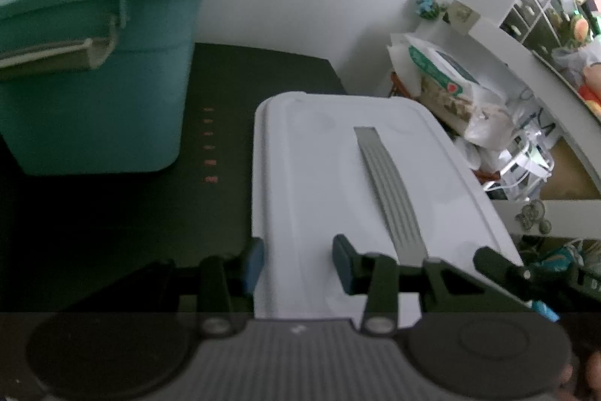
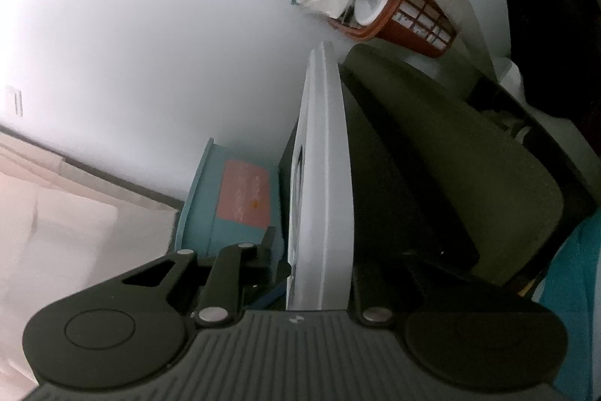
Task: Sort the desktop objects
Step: 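Close the right tool on the white lid's edge and lift it, then carry the white lid with the right tool over the teal bin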
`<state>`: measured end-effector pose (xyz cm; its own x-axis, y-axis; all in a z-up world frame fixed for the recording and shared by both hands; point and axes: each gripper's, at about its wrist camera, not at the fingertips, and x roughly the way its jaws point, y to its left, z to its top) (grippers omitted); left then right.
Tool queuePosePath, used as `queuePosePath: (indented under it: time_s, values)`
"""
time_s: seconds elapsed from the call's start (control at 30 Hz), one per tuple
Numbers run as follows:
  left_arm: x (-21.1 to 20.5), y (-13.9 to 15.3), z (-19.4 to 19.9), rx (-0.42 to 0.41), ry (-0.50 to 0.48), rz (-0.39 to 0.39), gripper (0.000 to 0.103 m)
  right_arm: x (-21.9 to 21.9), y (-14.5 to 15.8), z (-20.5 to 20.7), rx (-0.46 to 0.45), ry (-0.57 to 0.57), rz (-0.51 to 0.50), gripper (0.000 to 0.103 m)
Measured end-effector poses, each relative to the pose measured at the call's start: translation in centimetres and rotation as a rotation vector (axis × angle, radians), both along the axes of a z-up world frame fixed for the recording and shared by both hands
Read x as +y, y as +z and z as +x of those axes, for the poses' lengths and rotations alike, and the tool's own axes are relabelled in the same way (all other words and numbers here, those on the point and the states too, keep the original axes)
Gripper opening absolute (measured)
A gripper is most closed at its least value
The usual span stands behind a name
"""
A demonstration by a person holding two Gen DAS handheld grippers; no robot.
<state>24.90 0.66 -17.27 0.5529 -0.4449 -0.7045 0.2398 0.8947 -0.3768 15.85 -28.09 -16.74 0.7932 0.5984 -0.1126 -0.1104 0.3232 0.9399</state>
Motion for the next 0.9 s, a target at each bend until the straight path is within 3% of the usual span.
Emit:
queuePosePath:
  time_s: [0.07, 0.43, 0.9]
  values:
    - [0.1, 0.1, -0.1, 0.0, -0.003, -0.003, 0.042, 0.0, 0.1, -0.2, -0.003, -0.004, 0.004, 0.008]
    - [1.5, 1.8, -0.3, -0.031, 0.018, -0.054, 0.042, -0.3, 0.8, -2.6, 0.017, -0.071, 0.051, 0.008]
    - [2.8, 5.5, -1.9, -0.153, 0.007, -0.085, 0.041, 0.2, 2.5, -7.1, 0.024, -0.141, 0.052, 0.008]
